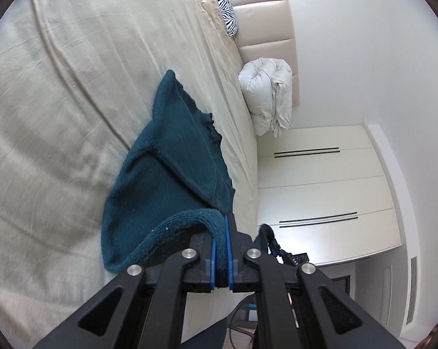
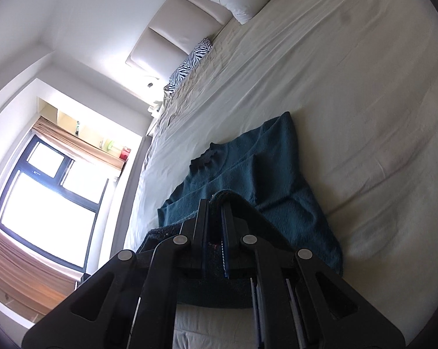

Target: Fold small clothes

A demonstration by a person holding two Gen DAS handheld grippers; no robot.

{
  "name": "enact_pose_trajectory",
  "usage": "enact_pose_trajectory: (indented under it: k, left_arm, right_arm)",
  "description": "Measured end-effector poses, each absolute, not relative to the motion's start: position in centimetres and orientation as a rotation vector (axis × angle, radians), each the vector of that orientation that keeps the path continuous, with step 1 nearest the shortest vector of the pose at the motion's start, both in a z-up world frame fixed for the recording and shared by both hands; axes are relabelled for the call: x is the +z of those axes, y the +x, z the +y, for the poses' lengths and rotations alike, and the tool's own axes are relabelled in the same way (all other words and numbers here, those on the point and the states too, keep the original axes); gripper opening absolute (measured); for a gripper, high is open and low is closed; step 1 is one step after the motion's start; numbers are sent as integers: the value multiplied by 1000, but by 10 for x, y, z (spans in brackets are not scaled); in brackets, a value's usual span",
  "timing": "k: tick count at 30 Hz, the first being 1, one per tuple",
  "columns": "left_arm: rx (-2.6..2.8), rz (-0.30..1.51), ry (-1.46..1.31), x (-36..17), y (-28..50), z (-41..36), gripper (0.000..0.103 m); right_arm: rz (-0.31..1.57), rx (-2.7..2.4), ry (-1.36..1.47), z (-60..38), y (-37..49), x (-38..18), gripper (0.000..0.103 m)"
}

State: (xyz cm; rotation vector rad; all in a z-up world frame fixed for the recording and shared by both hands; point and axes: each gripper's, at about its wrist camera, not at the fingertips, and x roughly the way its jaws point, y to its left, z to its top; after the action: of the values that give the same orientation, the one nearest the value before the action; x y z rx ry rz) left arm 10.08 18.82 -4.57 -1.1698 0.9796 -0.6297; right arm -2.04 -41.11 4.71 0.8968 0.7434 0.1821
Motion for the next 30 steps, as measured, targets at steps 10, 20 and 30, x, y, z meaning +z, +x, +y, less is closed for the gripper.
enact_pose_trajectory:
  k: [10,20,30]
  left_arm:
    - [-606,975,-1167,-42,158,181,6]
    - [-564,988,-1169,-51,214,178,6]
    - [-519,1018,-1171,-67,259,172,6]
  right_arm:
    - [746,125,898,-419,31,27,7]
    - [775,63,912,-427,75,-2,7]
    - [796,20,953,-435,111,-34,7]
